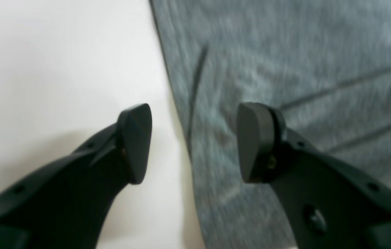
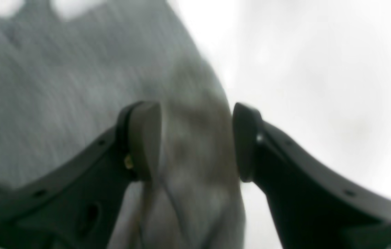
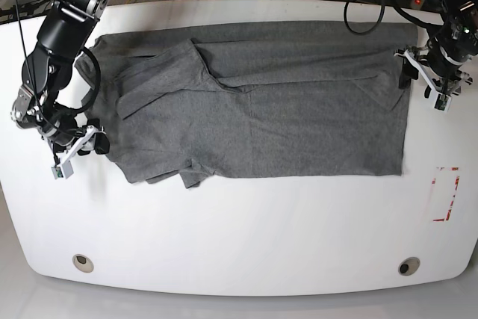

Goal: Fold the T-shirt properly
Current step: 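Open the right gripper and move it along the shirt's side edge, then move the left gripper along the shirt's side to its hem corner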

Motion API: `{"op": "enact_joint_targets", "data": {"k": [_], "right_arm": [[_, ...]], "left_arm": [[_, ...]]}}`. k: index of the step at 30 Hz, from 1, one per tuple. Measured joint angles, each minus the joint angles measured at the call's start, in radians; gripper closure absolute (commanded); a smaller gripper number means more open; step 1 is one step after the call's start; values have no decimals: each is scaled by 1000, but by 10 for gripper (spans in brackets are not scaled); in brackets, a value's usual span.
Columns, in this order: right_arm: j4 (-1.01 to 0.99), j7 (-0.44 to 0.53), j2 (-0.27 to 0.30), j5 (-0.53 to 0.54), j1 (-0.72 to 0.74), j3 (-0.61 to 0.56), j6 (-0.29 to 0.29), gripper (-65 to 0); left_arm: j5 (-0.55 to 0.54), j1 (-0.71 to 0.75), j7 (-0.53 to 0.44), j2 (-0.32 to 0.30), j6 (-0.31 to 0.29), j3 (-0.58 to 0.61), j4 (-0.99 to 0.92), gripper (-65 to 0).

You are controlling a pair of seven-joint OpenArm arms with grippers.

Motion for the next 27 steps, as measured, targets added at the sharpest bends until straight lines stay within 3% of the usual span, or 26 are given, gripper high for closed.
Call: {"op": "enact_joint_targets", "data": {"k": [12, 19, 27], "right_arm": [[-485, 354, 72, 0, 220, -273, -9, -320], [-546, 351, 44, 0, 237, -315, -10, -320], [-541, 353, -29, 2, 237, -316, -5, -320]], "left_arm": [[2, 9, 4, 0, 0, -2, 0, -360], [2, 6, 5, -2, 0, -2, 0, -360], [4, -61, 5, -16, 0, 5, 0, -383]]}}
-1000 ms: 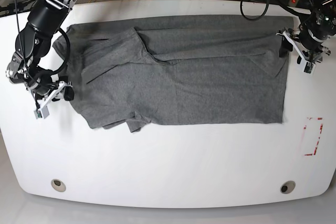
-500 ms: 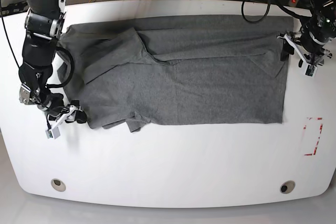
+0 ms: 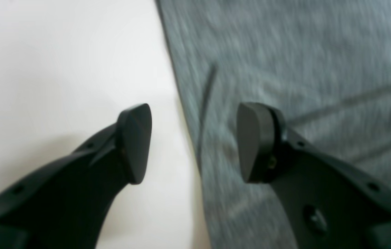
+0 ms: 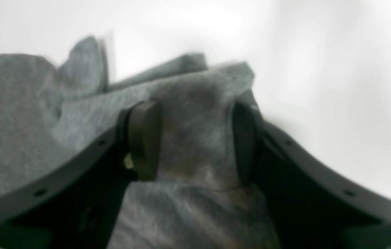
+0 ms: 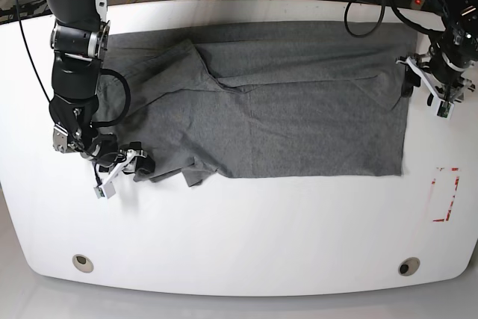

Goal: Fold the T-shirt properly
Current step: 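Move the left gripper along the shirt's side to its hem corner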

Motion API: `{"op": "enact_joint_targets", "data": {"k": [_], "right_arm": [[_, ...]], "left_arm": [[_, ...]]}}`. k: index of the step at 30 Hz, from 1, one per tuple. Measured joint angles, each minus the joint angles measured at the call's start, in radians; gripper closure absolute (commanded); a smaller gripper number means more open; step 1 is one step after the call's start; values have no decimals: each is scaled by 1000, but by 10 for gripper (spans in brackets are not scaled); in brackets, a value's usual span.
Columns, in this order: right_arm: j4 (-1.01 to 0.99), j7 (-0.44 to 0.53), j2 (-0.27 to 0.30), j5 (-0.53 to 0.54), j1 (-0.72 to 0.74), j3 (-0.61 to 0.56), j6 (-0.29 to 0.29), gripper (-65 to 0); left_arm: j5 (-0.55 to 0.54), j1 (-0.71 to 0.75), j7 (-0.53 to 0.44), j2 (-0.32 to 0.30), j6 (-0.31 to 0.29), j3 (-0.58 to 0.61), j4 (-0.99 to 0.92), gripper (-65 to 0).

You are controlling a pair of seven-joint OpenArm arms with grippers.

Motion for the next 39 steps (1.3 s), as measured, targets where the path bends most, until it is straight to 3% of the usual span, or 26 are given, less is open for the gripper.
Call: {"op": "enact_joint_targets", "data": {"k": [5, 7, 12, 17, 22, 27, 36, 39], "right_arm": [[-1, 19, 1, -2, -1, -1, 0, -289], [-1, 21, 0, -2, -1, -1, -3, -222], [-2, 42, -2, -7, -4, -6, -3, 0], [0, 60, -5, -90, 0, -36, -2, 0], [2, 79, -19, -116, 2, -36, -1, 0], [11, 74, -21, -113, -1, -36, 1, 0], [301, -76, 2, -124, -72, -35, -3, -5], [360, -106, -6, -119, -91, -27, 1, -119]], "left_arm": [[-2, -89, 63, -11, 18, 29, -2, -453], [-6, -125, 77, -10, 121, 33, -3, -476], [-2, -209, 86, -14, 311, 60, -22, -501], [-5, -297, 82, -1, 443, 98, -145, -503], [-1, -397, 80, -5, 466, 95, -309, -503], [-2, -457, 3, -9, 467, 126, -439, -503], [-2, -457, -149, -21, 466, 278, -575, -504], [-2, -463, -188, -19, 466, 285, -599, -504]]}}
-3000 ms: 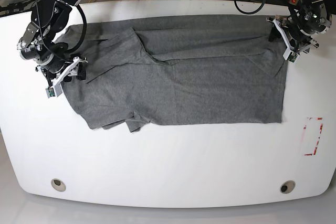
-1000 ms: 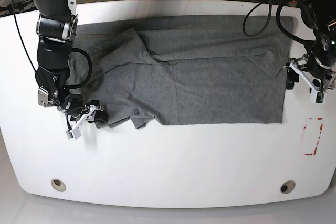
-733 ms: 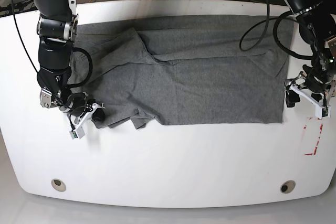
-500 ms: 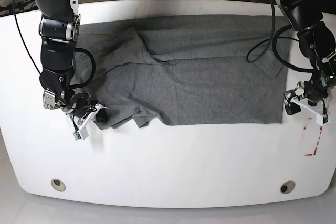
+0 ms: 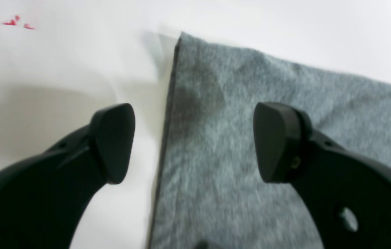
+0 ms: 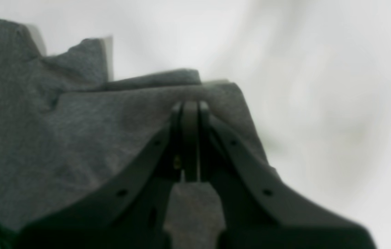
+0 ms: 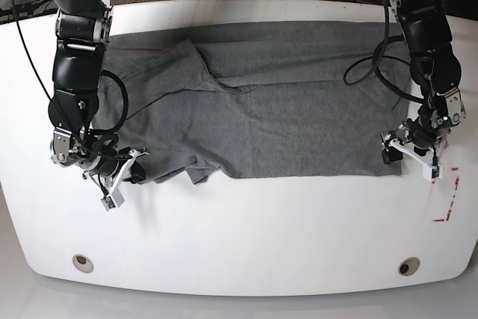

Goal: Fold the T-shirt properly
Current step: 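Move the left gripper along the shirt's side to its hem corner, then grasp the shirt's hem corners with both grippers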

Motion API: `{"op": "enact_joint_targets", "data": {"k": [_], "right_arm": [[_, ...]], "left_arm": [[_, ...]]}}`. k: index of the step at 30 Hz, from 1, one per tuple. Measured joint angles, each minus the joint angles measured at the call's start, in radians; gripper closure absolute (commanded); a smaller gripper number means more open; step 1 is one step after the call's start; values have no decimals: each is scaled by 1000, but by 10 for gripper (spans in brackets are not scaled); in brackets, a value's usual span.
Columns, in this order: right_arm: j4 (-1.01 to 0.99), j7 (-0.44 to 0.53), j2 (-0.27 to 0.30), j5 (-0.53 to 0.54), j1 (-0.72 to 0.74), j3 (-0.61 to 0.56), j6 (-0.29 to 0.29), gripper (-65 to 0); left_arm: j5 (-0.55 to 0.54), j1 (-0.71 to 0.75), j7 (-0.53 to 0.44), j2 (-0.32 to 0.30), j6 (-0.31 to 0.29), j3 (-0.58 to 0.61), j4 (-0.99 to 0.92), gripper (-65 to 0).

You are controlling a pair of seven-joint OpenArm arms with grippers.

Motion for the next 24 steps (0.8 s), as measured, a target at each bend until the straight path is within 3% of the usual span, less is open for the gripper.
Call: {"op": "enact_joint_targets", "data": {"k": [2, 6, 8, 13, 20, 23, 24], "right_arm": [[19, -11, -3, 0, -8, 36, 8, -208], [21, -32, 2, -16, -10, 130, 1, -455], [21, -29, 13, -14, -10, 149, -1, -507], [21, -29, 21, -14, -10, 144, 0, -499], [18, -28, 26, -12, -6, 145, 0, -499], [-31, -4, 31, -14, 14, 145, 0, -499], [-58, 16, 33, -13, 22, 144, 0, -499]], "left_arm": [[2, -22, 0, 0, 0, 0, -27, -504], [-3, -76, -20, -3, 3, -1, -106, -506], [0, -101, -23, -3, 3, -1, -147, -506], [1, -151, -23, -8, -5, 5, -239, -506], [-3, -212, -46, -8, -96, 135, -345, -499], [-13, -213, -52, -7, -111, 134, -353, -435], [-14, -213, -50, -8, -110, 134, -353, -372]]}}
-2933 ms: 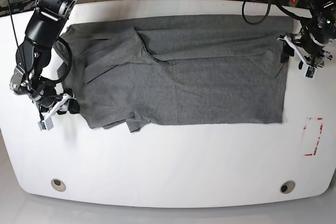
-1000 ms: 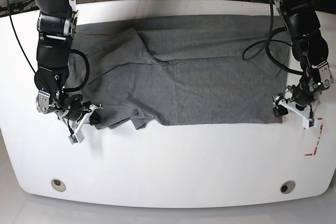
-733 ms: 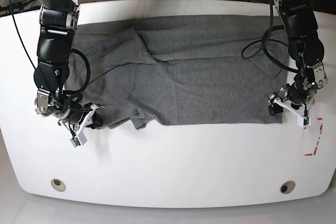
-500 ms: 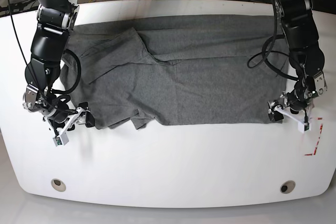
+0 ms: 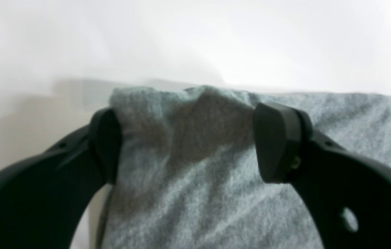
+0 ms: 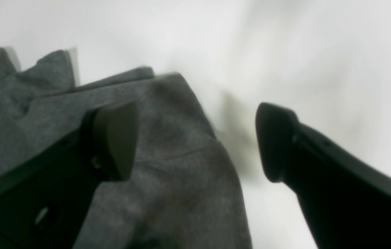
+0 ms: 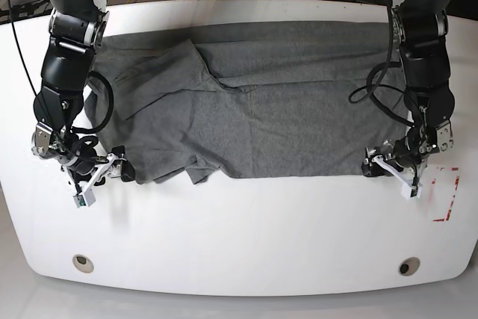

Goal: Fold the T-shirt properly
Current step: 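Grasp the shirt's hem corners with both grippers, then lift the hem and fold it over toward the collar with both grippers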

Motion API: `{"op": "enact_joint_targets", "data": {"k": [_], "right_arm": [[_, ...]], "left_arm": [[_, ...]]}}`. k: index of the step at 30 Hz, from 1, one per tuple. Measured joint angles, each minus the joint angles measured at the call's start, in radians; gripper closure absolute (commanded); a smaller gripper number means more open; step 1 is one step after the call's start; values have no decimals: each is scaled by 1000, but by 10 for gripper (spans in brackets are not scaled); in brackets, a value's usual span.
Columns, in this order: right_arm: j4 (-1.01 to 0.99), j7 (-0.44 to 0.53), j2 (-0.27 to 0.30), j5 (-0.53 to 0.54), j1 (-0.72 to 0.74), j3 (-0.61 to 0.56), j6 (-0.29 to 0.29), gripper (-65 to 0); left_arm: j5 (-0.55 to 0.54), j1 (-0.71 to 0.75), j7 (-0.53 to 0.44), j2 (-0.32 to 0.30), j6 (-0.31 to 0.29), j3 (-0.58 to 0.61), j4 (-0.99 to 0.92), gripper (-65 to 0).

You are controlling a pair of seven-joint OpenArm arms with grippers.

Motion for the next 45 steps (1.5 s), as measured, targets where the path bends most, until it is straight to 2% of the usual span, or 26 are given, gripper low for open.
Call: {"op": "enact_joint_targets", "data": {"k": [4, 7, 13, 17, 21, 25, 28, 31, 38, 45], "right_arm": [[-161, 84, 10, -15, 44, -6, 6, -499], [-253, 154, 13, -103, 66, -5, -5, -503], [-323, 257, -6, -178, 77, -3, -5, -503], [-327, 276, -43, -201, 80, -2, -4, -501], [-326, 290, -74, -201, 80, 1, -4, -472], [-325, 290, -94, -201, 80, 1, -3, -322], [-325, 288, -102, -201, 80, 1, -3, -178], [-326, 279, -101, -209, 80, 0, 0, 0], [-263, 227, -101, -227, 79, -4, -1, 0], [-13, 55, -100, -231, 69, -4, 7, 0]], "left_arm": [[8, 8, 1, -7, 0, -2, -1, -139], [8, 8, 6, -6, 1, -2, -2, -44], [7, 11, 7, -5, -11, -2, -1, -29], [7, 11, 21, -6, -52, -2, 0, -1], [7, 11, 21, -6, -56, -2, 0, 0], [7, 11, 21, -6, -56, -2, 0, 0], [7, 11, 21, -10, -57, -2, 0, 0], [7, 12, 21, -18, -56, 0, 0, 0], [10, 11, 22, -23, -56, 0, 0, 0], [14, 28, 51, -23, -53, -2, 131, 0]]}}
